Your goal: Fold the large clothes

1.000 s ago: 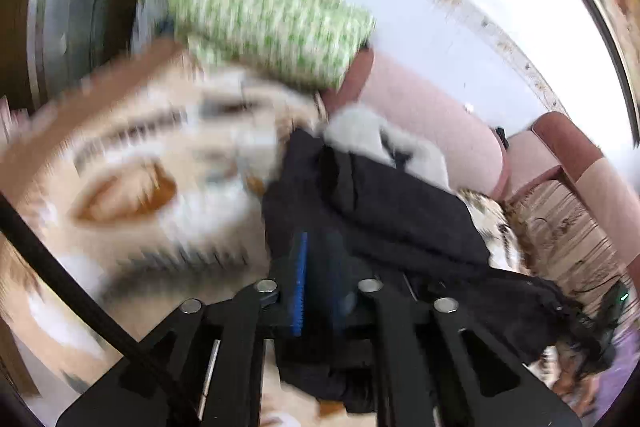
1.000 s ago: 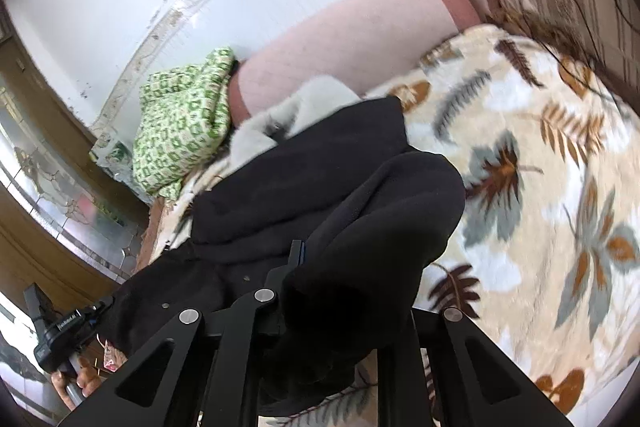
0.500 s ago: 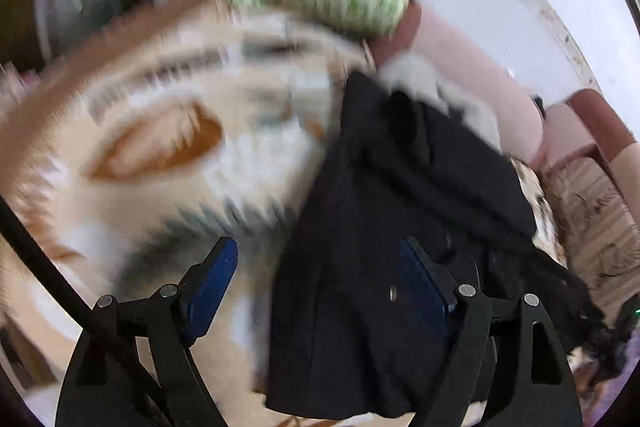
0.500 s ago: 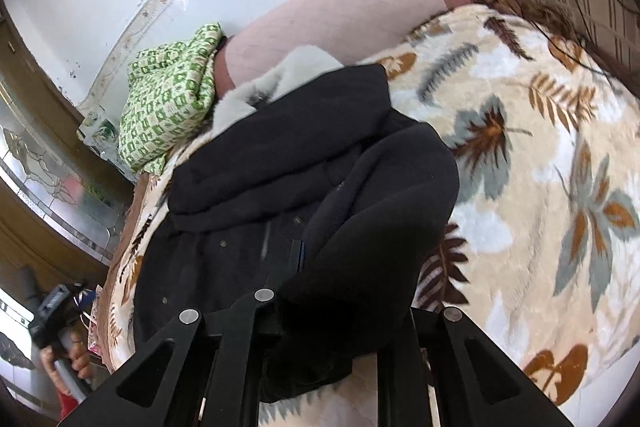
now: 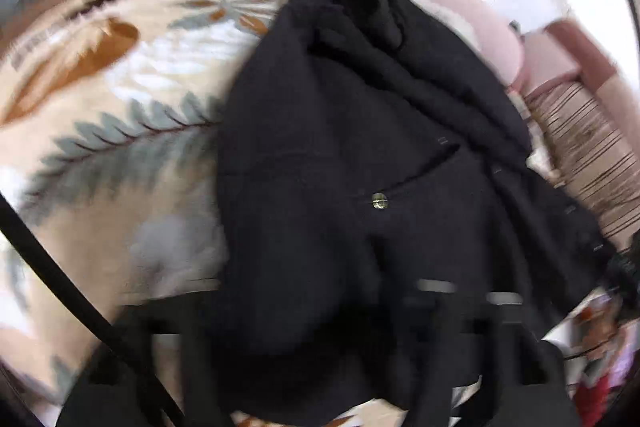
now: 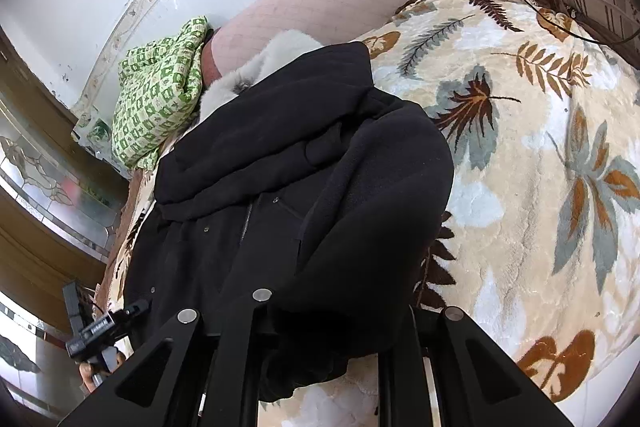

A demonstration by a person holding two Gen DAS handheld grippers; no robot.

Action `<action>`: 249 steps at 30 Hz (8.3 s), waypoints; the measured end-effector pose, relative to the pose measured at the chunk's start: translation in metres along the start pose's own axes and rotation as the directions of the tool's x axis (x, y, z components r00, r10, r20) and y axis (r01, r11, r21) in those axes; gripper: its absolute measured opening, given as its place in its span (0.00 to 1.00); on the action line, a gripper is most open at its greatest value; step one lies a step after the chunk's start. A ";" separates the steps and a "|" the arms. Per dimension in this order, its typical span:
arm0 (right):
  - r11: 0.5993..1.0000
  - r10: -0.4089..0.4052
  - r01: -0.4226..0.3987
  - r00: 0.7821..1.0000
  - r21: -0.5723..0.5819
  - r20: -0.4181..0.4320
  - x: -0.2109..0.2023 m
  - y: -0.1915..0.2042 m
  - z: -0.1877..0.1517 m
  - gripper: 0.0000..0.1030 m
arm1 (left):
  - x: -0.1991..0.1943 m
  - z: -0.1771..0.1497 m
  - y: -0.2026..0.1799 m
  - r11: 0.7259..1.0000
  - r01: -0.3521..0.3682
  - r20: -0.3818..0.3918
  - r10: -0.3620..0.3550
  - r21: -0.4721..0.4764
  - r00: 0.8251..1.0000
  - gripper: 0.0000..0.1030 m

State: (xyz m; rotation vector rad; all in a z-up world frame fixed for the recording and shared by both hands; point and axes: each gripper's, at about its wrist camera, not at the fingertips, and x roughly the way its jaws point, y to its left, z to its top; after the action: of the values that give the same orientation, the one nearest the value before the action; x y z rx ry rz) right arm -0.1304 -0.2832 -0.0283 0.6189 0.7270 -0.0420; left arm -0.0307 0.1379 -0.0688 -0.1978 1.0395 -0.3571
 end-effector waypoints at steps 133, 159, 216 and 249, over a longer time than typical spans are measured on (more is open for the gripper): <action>0.901 -0.236 0.247 0.969 -0.358 0.074 0.217 0.166 0.188 0.37 | -0.003 0.145 -0.028 0.951 -0.285 0.304 0.307 -0.116 0.902 0.84; 0.806 -0.239 0.295 0.955 -0.514 0.174 0.298 0.275 0.178 0.52 | 0.012 0.154 0.014 0.932 -0.307 0.220 0.345 -0.192 0.912 0.84; 0.824 -0.508 0.510 0.858 -0.247 0.078 0.375 0.143 0.231 0.80 | 0.044 0.148 -0.011 0.930 -0.357 0.181 0.368 -0.088 0.912 0.84; 0.945 -0.281 0.305 0.942 -0.118 0.185 0.176 0.080 0.153 0.88 | 0.029 0.153 -0.006 0.958 -0.266 0.204 0.282 -0.106 0.937 0.84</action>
State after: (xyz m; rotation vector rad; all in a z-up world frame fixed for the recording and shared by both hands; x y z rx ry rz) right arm 0.1149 -0.2700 -0.0101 0.3582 0.6491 -0.3110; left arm 0.1142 0.1197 -0.0147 -0.1538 0.8499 -0.0399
